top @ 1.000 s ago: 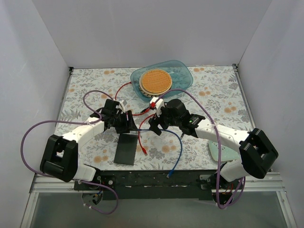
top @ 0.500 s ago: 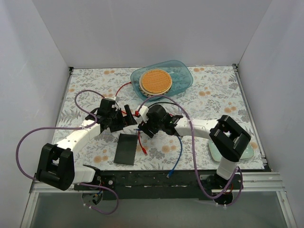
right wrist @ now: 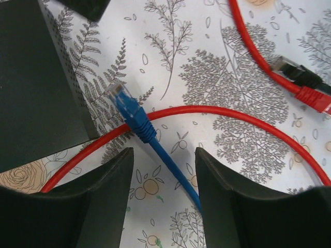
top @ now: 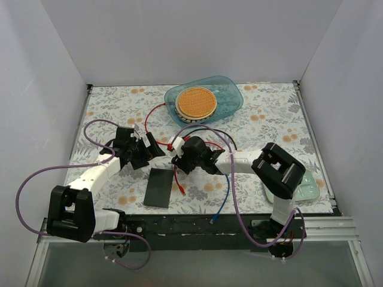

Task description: Insert the plug into the switch port

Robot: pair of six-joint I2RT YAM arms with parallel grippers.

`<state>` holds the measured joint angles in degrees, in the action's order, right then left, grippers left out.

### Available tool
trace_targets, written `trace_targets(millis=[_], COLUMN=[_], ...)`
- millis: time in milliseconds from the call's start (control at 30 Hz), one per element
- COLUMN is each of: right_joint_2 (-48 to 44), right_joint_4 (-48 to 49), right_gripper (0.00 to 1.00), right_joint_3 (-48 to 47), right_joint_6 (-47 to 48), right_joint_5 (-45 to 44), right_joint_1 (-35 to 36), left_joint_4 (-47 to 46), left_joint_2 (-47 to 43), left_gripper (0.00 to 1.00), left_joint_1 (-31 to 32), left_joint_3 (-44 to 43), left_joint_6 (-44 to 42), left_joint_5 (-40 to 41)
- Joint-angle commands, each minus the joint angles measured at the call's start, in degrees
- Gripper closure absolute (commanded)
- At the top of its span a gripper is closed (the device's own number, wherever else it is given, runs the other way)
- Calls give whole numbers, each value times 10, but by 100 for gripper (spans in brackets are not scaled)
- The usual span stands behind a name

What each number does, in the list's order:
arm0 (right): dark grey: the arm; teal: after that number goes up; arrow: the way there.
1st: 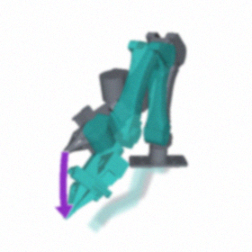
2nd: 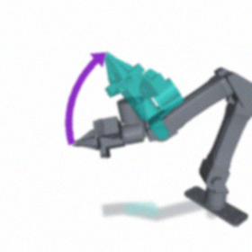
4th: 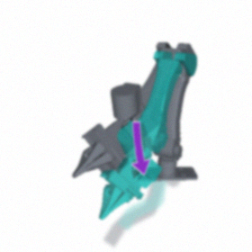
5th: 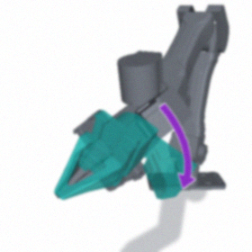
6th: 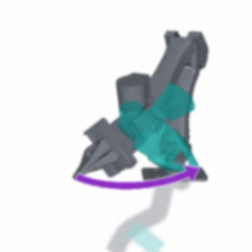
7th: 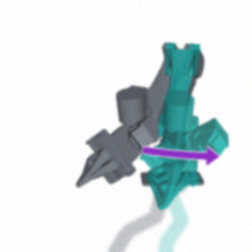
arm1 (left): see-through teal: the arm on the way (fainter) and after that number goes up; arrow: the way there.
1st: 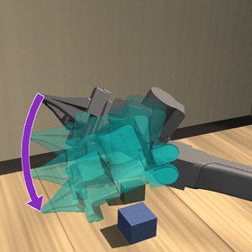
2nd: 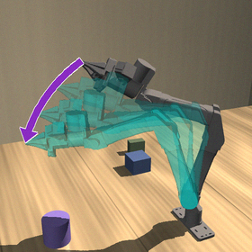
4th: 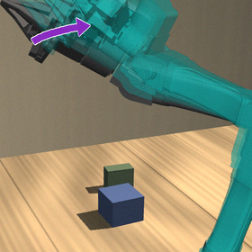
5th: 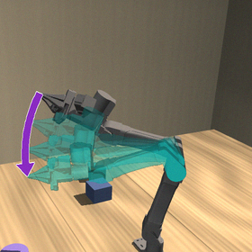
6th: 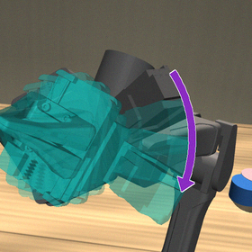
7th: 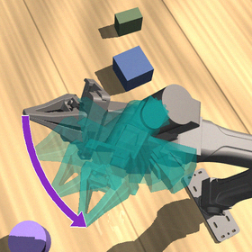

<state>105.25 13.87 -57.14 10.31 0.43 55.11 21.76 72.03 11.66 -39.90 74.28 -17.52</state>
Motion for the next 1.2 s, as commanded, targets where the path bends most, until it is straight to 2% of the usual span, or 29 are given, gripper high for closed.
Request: trace_targets(millis=[0,100,167,200,233,267,333,433,567,767,900,1167], right_joint_2=[8,18,26,29,31,36,38,32,13,-52,-98,-137], right_joint_4=[39,47,49,52,51,49,39,41,32,23,15,-3], right_gripper=[42,42,49,56,72,80,92,99,99,99,99,99], right_joint_3=[6,6,4,3,-3,-7,-14,-16,-14,7,19,23], right_joint_6=[-2,-5,-10,-11,-14,-21,-21,-22,-21,-20,-20,-24], right_joint_5=[24,14,4,4,-1,-1,-1,-1,-1,-1,11,28], right_joint_1=[10,10,10,10,10,10,10,10,10,9,6,4], left_joint_4=[-20,-25,-34,-37,-37,-37,-34,-33,-39,-82,-114,-148], left_joint_2=[-30,-28,-29,-30,-32,-32,-30,-36,-46,-59,-59,-22], left_gripper=[2,2,2,2,2,2,2,2,2,2,6,19], left_joint_1=[-16,-18,-18,-19,-18,-18,-18,-18,-19,-18,-13,26], left_joint_3=[4,5,8,8,9,9,7,9,11,18,18,2], left_joint_6=[7,8,7,4,1,-3,-12,-19,-26,-27,-11,8], left_joint_5=[-31,-45,-60,-63,-66,-68,-69,-75,-82,-149,-186,-176])
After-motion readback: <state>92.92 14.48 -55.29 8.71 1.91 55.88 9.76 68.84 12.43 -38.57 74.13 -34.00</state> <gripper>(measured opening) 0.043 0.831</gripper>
